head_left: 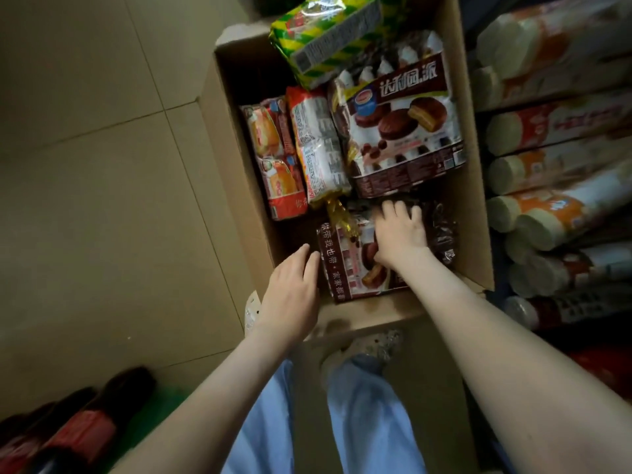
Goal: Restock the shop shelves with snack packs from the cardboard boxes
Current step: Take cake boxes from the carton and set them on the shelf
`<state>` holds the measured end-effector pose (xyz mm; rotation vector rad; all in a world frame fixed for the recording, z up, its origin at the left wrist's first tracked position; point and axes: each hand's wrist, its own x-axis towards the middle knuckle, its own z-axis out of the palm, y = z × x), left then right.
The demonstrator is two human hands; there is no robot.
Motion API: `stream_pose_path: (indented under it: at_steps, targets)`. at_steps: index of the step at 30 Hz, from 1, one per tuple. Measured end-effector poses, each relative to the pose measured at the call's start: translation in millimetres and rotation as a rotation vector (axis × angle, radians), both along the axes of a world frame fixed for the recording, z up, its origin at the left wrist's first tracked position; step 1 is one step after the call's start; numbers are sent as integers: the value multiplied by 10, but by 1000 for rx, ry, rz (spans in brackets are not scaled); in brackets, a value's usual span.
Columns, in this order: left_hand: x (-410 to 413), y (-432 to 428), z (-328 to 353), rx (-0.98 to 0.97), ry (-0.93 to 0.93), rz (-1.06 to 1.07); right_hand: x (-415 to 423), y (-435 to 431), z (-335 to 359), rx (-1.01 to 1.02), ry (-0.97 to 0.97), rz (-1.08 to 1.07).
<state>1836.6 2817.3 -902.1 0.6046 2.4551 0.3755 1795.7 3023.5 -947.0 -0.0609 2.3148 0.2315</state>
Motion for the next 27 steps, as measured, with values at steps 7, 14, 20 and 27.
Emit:
stream_pose_path:
  at_steps: [7,14,20,27]
  targets:
    - [-121,220,80,4,85,-114,153,51,33,-118,22,-116]
    - [-81,476,249,-7,116,-211,374,-21,532,-78,180,114]
    - [-245,487,1024,-60,169,-270,653,-294,1739,-158,563,14]
    - [-931,472,2990,196,256,-251,380,-180,3651,-182,839,-67]
